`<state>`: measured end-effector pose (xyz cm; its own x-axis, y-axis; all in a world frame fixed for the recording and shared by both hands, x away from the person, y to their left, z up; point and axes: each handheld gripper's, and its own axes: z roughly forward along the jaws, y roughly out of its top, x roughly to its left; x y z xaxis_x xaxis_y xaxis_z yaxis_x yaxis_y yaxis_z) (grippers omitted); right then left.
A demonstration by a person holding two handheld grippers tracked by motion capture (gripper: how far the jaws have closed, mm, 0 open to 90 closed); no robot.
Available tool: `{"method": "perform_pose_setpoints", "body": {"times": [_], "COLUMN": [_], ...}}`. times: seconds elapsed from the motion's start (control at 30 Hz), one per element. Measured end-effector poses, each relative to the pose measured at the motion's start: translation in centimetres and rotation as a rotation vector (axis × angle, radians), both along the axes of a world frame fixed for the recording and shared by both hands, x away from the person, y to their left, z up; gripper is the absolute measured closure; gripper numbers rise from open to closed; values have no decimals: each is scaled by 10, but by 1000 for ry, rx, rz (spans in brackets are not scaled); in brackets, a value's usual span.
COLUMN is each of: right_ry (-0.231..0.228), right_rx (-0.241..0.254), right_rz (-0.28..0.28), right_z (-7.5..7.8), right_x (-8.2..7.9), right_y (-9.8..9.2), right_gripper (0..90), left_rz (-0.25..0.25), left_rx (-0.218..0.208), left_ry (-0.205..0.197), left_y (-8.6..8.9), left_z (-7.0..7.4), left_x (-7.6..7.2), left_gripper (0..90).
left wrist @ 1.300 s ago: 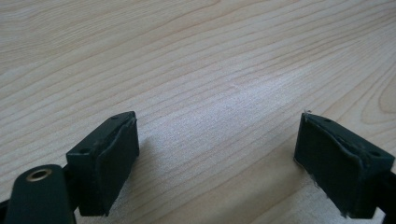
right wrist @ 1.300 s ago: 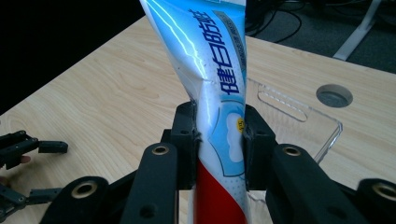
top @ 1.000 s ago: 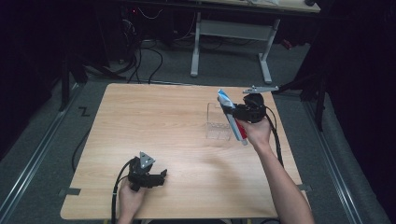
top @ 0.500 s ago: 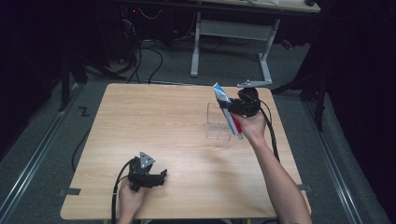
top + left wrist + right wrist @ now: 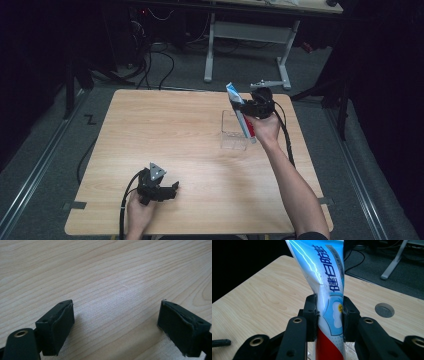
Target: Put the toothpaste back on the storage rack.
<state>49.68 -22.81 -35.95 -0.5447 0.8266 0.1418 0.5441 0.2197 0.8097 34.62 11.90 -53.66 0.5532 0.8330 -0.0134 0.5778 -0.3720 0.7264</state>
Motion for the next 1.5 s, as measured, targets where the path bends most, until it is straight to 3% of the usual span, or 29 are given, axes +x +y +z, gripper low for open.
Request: {"method": "perform_pose_setpoints", "body": {"times": [0.5, 1.27, 1.5], "right_ry": [-5, -38, -38], "right_rx": [-10, 24, 10], "right_rz": [-31, -85, -87], "right_z": [0, 2, 0], "right_x": [15, 23, 23], "right_y": [5, 2, 2], "right_gripper": [707, 705, 702], "left_rz": [0, -3, -3], "left_rx": [1, 0, 0], "left_ry": [-2, -3, -3], "left_y": [0, 0, 0], "left_z": [0, 0, 0], "left_x": [0, 0, 0], "left_gripper": [140, 140, 140]}}
